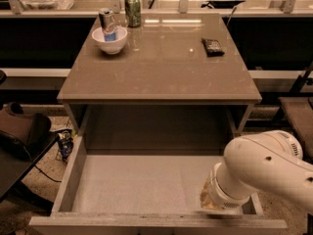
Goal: Open top drawer
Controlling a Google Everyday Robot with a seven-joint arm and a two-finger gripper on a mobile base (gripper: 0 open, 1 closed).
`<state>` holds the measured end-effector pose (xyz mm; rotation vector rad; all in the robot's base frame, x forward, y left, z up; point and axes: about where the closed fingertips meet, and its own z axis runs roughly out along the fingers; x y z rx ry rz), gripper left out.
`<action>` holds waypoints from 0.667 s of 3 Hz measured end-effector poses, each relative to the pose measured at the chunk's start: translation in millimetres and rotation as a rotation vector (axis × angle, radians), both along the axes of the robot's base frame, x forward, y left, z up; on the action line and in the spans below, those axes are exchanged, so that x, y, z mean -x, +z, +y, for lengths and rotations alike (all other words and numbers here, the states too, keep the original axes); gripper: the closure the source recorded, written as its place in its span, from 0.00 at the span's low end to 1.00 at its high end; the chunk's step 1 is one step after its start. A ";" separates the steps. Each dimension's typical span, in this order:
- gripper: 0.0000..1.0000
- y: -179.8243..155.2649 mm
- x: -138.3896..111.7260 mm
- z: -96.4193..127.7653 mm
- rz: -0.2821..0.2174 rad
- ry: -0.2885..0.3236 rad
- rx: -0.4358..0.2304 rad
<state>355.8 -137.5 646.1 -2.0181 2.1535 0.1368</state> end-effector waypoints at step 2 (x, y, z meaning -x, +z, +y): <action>0.35 2.5 0.5 -0.5 -0.006 0.000 0.004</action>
Offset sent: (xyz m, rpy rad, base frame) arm -0.0003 -0.0002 0.0009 -0.0016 -0.0022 0.0000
